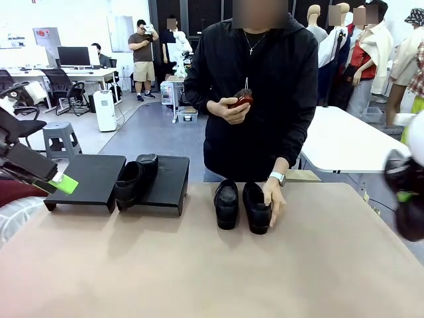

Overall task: Organize the shoes by placing them on the stand.
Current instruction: Pick up one Shoe and place it in the middle of the table.

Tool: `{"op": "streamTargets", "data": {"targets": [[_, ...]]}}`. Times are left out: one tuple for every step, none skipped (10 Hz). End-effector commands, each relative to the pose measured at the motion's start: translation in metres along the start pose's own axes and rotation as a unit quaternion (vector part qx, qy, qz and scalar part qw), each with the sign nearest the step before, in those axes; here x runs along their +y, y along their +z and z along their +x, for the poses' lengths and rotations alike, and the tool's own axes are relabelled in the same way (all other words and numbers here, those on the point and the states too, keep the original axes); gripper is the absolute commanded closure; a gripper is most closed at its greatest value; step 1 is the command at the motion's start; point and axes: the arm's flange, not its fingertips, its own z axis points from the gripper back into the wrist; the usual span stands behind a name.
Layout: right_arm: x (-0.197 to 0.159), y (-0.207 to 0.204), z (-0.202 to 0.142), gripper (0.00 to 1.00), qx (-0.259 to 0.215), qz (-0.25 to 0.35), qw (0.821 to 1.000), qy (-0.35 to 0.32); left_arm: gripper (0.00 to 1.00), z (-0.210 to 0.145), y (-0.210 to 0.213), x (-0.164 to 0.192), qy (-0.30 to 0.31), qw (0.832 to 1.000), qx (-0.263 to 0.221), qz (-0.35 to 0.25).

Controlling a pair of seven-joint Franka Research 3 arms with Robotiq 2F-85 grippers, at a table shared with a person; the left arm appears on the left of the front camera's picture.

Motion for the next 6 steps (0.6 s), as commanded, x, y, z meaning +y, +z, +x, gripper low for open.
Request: {"op": "streamTargets", "data": {"targets": [[-0.018, -0.012, -0.023, 1.0, -0.005, -0.005, 0.998, -0.065, 0.0, -0.002, 0.001, 0.004, -0.012, 1.0, 0.002, 0.0], [-0.012, -0.009, -0.027, 1.0, -0.007, 0.005, 0.999, -0.051, 0.0, -0.002, 0.001, 0.004, -0.012, 1.0, 0.002, 0.0], [-0.001, -0.001, -0.032, 1.0, -0.013, 0.027, 0.999, -0.022, 0.0, -0.002, 0.001, 0.004, -0.012, 1.0, 0.002, 0.0], [0.006, 0.007, -0.037, 1.0, -0.017, 0.051, 0.999, 0.002, 0.0, -0.002, 0.001, 0.004, -0.012, 1.0, 0.002, 0.0], [0.031, 0.026, -0.052, 1.0, -0.02, 0.087, 0.995, 0.041, 0.0, -0.002, 0.001, 0.004, -0.012, 1.0, 0.002, 0.0], [0.064, 0.044, -0.075, 1.0, -0.002, 0.112, 0.992, 0.062, 0.0, -0.002, 0.001, 0.004, -0.012, 1.0, 0.002, 0.0]]}}
